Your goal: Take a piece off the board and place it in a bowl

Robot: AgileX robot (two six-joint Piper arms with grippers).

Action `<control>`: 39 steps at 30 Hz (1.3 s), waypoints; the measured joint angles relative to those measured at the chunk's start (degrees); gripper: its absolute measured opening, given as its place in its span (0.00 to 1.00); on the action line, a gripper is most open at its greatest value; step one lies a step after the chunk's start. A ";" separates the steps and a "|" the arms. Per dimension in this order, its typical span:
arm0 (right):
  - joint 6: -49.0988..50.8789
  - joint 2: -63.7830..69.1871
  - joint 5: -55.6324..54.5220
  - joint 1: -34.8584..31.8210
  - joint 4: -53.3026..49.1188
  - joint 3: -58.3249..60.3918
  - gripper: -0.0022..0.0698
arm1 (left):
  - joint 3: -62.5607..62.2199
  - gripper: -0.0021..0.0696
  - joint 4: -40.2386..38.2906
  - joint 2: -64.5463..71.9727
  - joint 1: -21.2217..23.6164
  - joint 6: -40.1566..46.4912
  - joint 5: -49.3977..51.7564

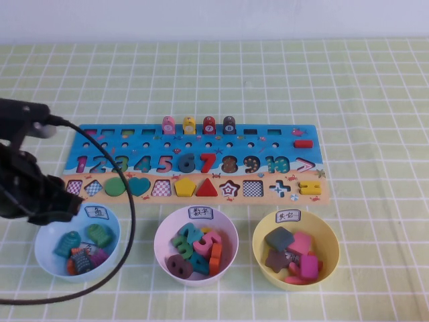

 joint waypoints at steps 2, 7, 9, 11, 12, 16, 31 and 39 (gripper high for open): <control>0.00 0.00 0.00 0.00 0.00 0.00 0.01 | 0.00 0.30 -1.33 2.64 0.00 1.19 -0.40; 0.00 0.00 0.00 0.00 0.00 0.00 0.01 | 0.00 0.30 -2.89 9.97 0.00 2.43 -1.73; 0.00 0.00 0.00 0.00 0.00 0.00 0.01 | 0.00 0.30 -3.08 12.47 0.00 2.96 -1.98; 0.00 0.00 0.00 0.00 0.00 0.00 0.01 | 0.00 0.30 -3.02 14.10 -0.12 3.69 -2.11; 0.00 0.00 0.00 0.00 0.00 0.00 0.01 | 0.00 0.30 -3.02 14.78 -0.24 4.20 -2.27; 0.00 0.00 0.00 0.00 0.00 0.00 0.01 | 0.00 0.30 -3.12 15.47 -1.43 5.75 -3.11; 0.00 0.00 0.00 0.00 0.00 0.00 0.01 | 0.00 0.56 -3.06 15.47 -2.05 7.63 -3.60; 0.00 0.00 0.00 0.00 0.00 0.00 0.01 | 0.00 0.66 -2.87 15.16 -2.05 5.41 -5.25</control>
